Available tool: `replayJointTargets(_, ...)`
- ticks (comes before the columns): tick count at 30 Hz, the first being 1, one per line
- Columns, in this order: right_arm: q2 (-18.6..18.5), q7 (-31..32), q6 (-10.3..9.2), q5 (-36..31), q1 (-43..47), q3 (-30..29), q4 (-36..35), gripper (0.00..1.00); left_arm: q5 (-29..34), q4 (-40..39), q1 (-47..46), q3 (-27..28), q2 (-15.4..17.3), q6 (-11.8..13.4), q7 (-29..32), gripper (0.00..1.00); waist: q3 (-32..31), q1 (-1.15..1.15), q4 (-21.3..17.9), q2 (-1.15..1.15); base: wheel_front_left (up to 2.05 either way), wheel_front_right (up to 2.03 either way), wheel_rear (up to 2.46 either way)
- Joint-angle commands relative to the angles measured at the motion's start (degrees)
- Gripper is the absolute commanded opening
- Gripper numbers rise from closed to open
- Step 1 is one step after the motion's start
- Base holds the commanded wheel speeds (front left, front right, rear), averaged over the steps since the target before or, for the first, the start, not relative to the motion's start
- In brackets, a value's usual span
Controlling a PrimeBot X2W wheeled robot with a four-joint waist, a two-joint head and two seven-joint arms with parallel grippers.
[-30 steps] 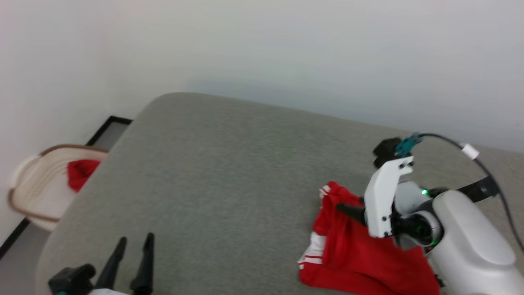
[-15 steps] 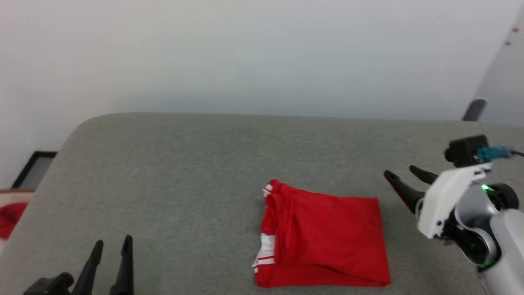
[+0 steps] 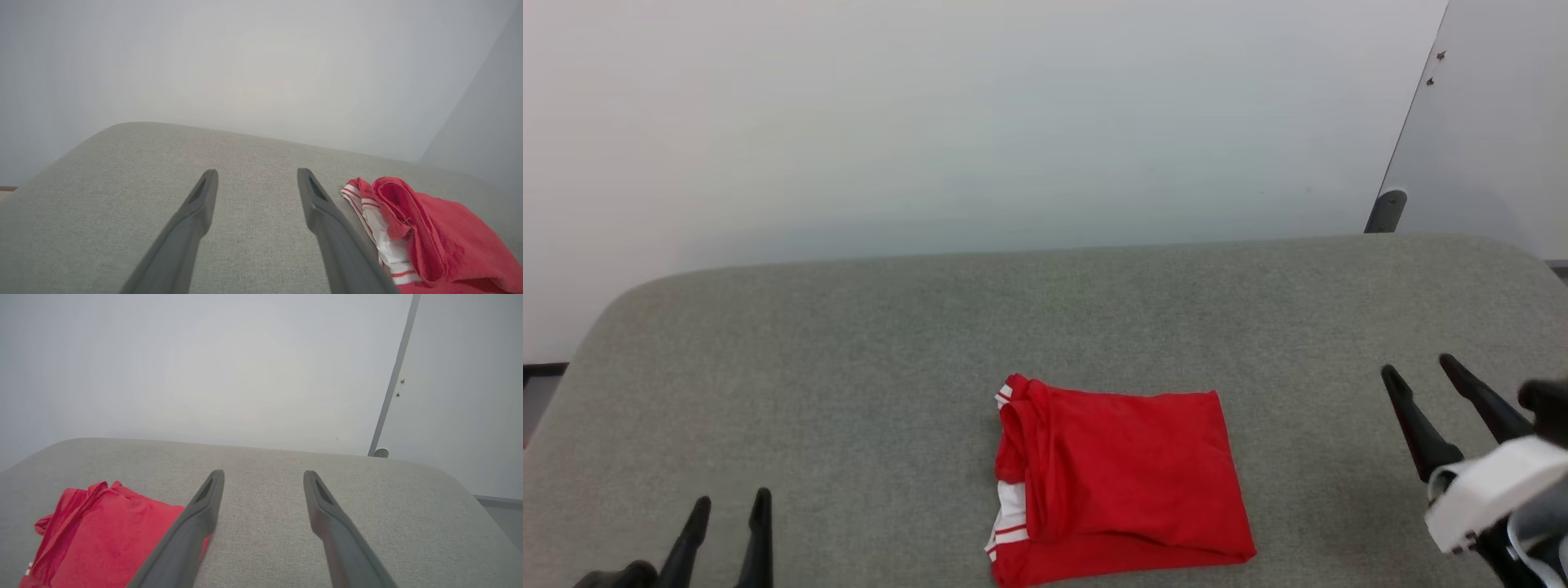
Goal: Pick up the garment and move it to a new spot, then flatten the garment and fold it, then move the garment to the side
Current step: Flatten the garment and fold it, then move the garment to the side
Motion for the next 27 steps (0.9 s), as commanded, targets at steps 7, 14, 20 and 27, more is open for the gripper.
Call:
replayJointTargets(7, 1.4, -6.0, -0.04, -2.4, 6.8, -4.2, -0.5, 1.0, 2.3, -0.1, 1.5, 2.3, 0.3, -0.8, -0.3, 1.0, -1.0, 0.0, 0.6, 0.0, 0.0, 0.0, 0.0)
replayJointTargets(14, 3.3, -7.7, -0.04, -4.5, 10.4, -7.5, -1.0, 1.0, 3.4, 0.4, 1.5, 3.7, 0.1, -1.5, -0.3, 1.0, -1.1, 0.0, 1.5, 0.0, 0.0, 0.0, 0.0)
replayJointTargets(20, 4.2, -8.0, -0.04, -5.0, 11.4, -8.1, -0.9, 1.0, 4.2, 0.7, 1.1, 4.1, -0.4, -2.0, -0.3, 1.0, -1.1, 0.0, 1.7, 0.0, 0.0, 0.0, 0.0)
replayJointTargets(27, 5.1, -6.7, -0.04, -5.8, 12.0, -8.9, -2.0, 1.0, 4.9, 1.0, 1.0, 4.6, -0.9, -2.4, -0.3, 1.0, -1.3, 0.0, 1.8, 0.0, 0.0, 0.0, 0.0)
